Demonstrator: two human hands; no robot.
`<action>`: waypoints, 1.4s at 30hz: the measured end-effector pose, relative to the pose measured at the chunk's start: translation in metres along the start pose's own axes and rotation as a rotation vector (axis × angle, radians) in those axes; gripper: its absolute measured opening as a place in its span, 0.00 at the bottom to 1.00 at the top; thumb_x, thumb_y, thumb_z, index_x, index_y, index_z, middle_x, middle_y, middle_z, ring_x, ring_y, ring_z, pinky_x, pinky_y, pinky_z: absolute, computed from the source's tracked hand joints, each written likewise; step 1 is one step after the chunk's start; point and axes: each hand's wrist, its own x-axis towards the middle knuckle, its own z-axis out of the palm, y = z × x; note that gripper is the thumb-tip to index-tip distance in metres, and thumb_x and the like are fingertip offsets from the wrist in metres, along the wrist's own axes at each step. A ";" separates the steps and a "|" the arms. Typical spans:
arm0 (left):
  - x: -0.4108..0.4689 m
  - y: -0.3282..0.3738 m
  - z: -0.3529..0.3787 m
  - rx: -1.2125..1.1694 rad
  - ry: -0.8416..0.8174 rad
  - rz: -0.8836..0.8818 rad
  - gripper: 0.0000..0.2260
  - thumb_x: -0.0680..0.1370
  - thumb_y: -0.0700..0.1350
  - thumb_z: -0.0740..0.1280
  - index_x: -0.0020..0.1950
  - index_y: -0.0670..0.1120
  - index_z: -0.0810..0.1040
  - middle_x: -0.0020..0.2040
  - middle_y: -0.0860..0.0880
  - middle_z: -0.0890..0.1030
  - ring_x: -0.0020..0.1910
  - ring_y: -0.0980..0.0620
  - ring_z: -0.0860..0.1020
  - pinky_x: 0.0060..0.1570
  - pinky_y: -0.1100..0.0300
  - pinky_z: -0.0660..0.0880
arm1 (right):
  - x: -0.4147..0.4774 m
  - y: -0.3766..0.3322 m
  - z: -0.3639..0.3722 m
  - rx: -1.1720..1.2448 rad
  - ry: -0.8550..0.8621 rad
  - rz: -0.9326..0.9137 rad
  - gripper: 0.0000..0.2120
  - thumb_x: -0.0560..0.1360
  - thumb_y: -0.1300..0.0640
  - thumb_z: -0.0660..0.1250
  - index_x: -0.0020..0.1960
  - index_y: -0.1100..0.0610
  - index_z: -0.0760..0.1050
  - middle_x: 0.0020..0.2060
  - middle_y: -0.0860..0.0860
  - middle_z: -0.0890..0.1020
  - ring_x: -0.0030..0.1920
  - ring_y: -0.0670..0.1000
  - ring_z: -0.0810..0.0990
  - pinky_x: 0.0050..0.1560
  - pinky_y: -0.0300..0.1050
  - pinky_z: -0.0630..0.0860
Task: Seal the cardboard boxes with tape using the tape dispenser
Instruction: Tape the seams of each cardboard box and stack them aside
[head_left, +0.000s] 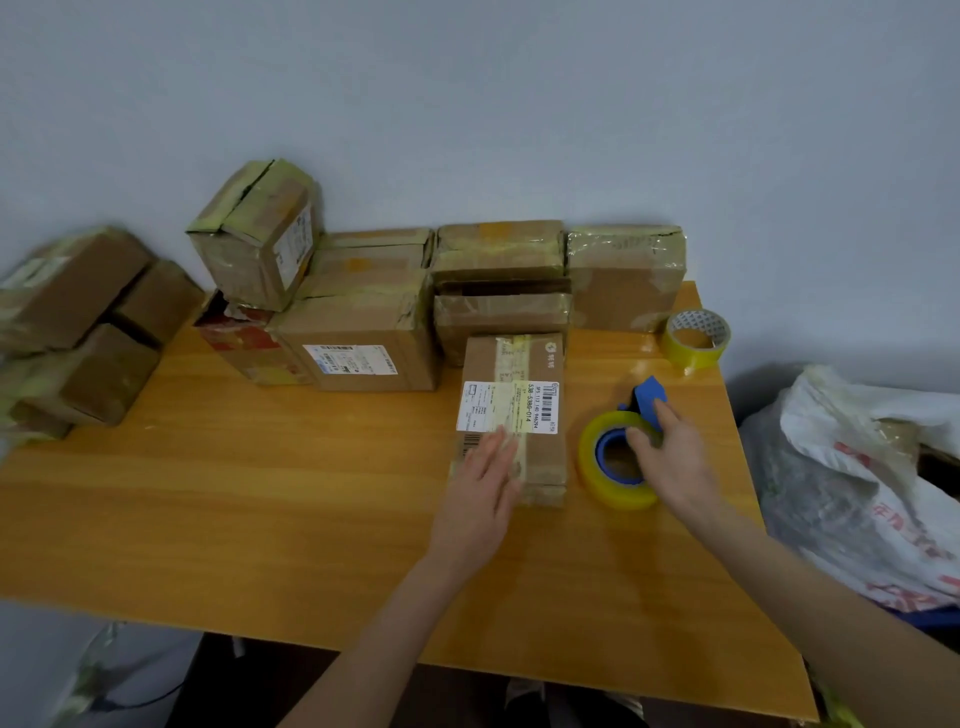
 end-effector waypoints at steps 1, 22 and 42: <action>-0.007 -0.004 -0.003 -0.034 0.085 -0.065 0.22 0.83 0.55 0.51 0.76 0.53 0.53 0.77 0.55 0.53 0.76 0.57 0.52 0.73 0.57 0.54 | -0.013 -0.011 0.005 0.003 -0.022 -0.069 0.27 0.81 0.53 0.62 0.76 0.59 0.61 0.73 0.53 0.66 0.73 0.54 0.65 0.69 0.51 0.66; -0.009 -0.043 -0.023 -0.431 0.173 -0.512 0.16 0.77 0.49 0.68 0.63 0.47 0.74 0.43 0.52 0.78 0.41 0.58 0.76 0.36 0.71 0.72 | -0.053 -0.023 0.056 0.051 -0.160 -0.095 0.33 0.77 0.46 0.66 0.77 0.53 0.58 0.38 0.45 0.75 0.37 0.44 0.74 0.33 0.38 0.71; 0.020 -0.026 -0.012 -0.019 -0.051 -0.321 0.48 0.66 0.56 0.77 0.77 0.47 0.52 0.70 0.47 0.68 0.64 0.49 0.72 0.58 0.55 0.74 | -0.041 -0.051 0.060 -0.544 -0.169 -0.239 0.37 0.68 0.31 0.67 0.67 0.51 0.59 0.57 0.51 0.74 0.51 0.53 0.80 0.43 0.44 0.78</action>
